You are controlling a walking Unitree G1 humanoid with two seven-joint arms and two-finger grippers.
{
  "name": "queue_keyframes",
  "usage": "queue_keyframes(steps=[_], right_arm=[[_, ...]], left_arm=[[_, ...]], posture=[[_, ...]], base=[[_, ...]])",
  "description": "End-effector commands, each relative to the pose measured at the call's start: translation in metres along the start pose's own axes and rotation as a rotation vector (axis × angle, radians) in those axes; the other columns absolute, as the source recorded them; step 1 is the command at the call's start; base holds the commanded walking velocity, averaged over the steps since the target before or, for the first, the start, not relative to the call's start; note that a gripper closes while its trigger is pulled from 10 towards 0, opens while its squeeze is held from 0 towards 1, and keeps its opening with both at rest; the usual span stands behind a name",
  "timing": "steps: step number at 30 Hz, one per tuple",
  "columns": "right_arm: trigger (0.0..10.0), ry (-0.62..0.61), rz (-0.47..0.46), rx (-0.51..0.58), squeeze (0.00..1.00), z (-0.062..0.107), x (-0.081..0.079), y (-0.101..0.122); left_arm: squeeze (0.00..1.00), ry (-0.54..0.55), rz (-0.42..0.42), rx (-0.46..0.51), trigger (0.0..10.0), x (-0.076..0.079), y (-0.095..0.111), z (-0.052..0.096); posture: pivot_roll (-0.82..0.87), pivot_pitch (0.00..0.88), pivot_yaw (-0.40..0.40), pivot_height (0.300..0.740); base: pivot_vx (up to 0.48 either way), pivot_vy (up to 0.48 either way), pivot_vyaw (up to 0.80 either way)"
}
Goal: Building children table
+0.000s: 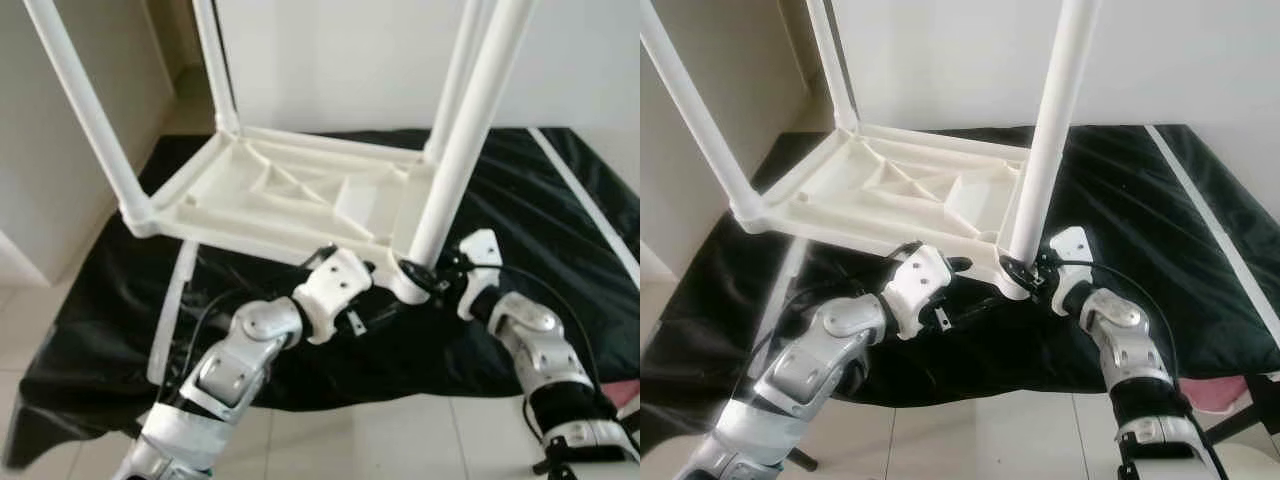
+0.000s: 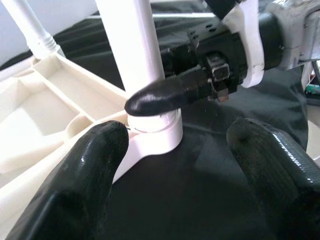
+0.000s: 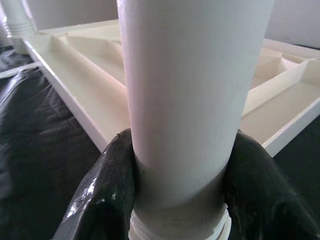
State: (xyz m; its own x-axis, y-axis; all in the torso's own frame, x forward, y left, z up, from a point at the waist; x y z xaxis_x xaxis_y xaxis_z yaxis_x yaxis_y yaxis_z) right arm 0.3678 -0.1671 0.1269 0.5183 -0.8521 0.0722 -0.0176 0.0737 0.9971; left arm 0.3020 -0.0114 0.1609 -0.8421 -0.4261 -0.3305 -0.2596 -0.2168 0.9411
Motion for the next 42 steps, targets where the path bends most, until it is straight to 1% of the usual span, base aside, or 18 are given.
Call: queue_keyframes(steps=[1,2,3,5,7,8,9,11,14,16,18,21,22,26,32,34,41,42], right_arm=[[10.0,-0.072,-0.035,-0.067,0.0,0.011,0.006,-0.022],[10.0,-0.132,-0.044,-0.063,0.0,0.012,0.006,-0.024],[10.0,-0.132,-0.044,-0.063,0.0,0.012,0.006,-0.024],[10.0,-0.265,-0.098,-0.033,0.0,0.013,0.005,-0.025],[10.0,-0.265,-0.098,-0.033,0.0,0.013,0.005,-0.025],[10.0,-0.328,-0.133,-0.023,0.0,0.014,0.003,-0.027],[10.0,-0.328,-0.133,-0.023,0.0,0.014,0.003,-0.027],[10.0,-0.505,-0.221,-0.044,0.0,0.015,-0.001,-0.035],[10.0,-0.573,-0.239,-0.054,0.0,0.017,-0.002,-0.038],[10.0,-0.699,-0.274,-0.058,0.0,0.015,-0.007,-0.043],[10.0,-0.699,-0.274,-0.058,0.0,0.015,-0.007,-0.043],[10.0,-0.815,-0.321,-0.064,0.0,0.011,-0.017,-0.045],[10.0,-0.772,-0.318,-0.055,0.0,0.005,-0.023,-0.042],[10.0,-0.719,-0.326,-0.047,0.0,-0.001,-0.029,-0.039],[10.0,-0.716,-0.343,-0.033,0.0,0.003,-0.028,-0.036],[10.0,-0.699,-0.353,-0.005,0.0,0.001,-0.033,-0.028],[10.0,-0.715,-0.293,0.017,0.0,0.005,-0.028,-0.021],[10.0,-0.7,-0.296,0.032,1.0,0.006,-0.027,-0.019]], left_arm=[[0.0,-0.031,-0.023,-0.003,10.0,0.005,-0.002,-0.002],[0.0,-0.03,-0.019,-0.008,10.0,0.006,-0.004,-0.002],[0.0,-0.03,-0.019,-0.008,10.0,0.006,-0.004,-0.002],[0.0,-0.01,-0.005,-0.007,10.0,0.006,-0.006,-0.001],[0.0,-0.01,-0.005,-0.007,10.0,0.006,-0.006,-0.001],[0.0,0.007,0.008,-0.005,10.0,0.005,-0.007,0.0],[0.0,0.007,0.008,-0.005,10.0,0.005,-0.007,0.0],[0.0,0.047,0.032,-0.008,10.0,0.003,-0.009,0.003],[0.0,0.059,0.041,-0.011,10.0,0.003,-0.011,0.005],[0.0,0.084,0.054,-0.019,10.0,0.003,-0.014,0.008],[0.0,0.084,0.054,-0.019,10.0,0.003,-0.014,0.008],[0.0,0.14,0.066,-0.026,10.0,-0.002,-0.016,0.011],[0.0,0.155,0.068,-0.027,10.0,-0.004,-0.016,0.012],[0.0,0.174,0.068,-0.025,10.0,-0.008,-0.016,0.013],[0.0,0.198,0.053,-0.034,10.0,-0.013,-0.019,0.016],[0.0,0.199,0.054,-0.035,10.0,-0.014,-0.02,0.017],[0.0,0.197,0.05,-0.023,10.0,-0.014,-0.017,0.017],[0.0,0.201,0.05,-0.018,10.0,-0.013,-0.016,0.017]], posture=[[-0.07,0.021,0.06,0.74],[-0.07,0.013,0.05,0.74],[-0.07,0.013,0.05,0.74],[-0.07,0.011,0.032,0.74],[-0.07,0.011,0.032,0.74],[-0.06,0.011,0.026,0.74],[-0.06,0.011,0.026,0.74],[-0.03,0.013,-0.006,0.74],[-0.03,0.012,-0.014,0.74],[-0.01,0.012,-0.023,0.74],[-0.01,0.012,-0.023,0.74],[0.01,0.006,-0.037,0.74],[0.02,0.006,-0.039,0.74],[0.02,0.007,-0.041,0.74],[0.02,0.005,-0.041,0.74],[0.02,0.006,-0.043,0.74],[0.01,0.009,-0.05,0.74],[0.01,0.012,-0.057,0.74]], base=[[0.0,0.0,0.0],[0.0,0.0,0.0],[0.0,0.0,0.0],[0.0,0.0,0.0],[0.0,0.0,0.0],[0.0,0.0,0.0],[0.0,0.0,0.0],[0.0,0.0,0.0],[0.0,0.0,0.0],[0.0,0.0,0.0],[0.0,0.0,0.0],[0.0,0.0,0.0],[0.0,0.0,0.0],[0.0,0.0,0.0],[0.0,0.0,0.0],[0.0,0.0,0.0],[0.0,0.0,0.0],[0.0,0.0,0.0]])
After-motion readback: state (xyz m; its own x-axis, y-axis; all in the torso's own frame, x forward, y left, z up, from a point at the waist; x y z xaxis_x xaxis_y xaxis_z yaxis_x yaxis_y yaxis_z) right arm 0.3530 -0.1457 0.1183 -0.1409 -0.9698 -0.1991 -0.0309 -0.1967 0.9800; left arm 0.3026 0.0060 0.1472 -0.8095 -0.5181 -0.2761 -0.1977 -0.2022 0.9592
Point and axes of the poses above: a point about 5 cm out from each wrist's last joint towards the gripper, its own z axis pointing back from the gripper into the wrist, its own y axis along the axis of the wrist's last joint, x = y × z, the point moved 5 cm from there along -z, pointing out of the wrist towards the gripper, and after that the axes turned 3 degrees about -z, right-handed, at the moved point
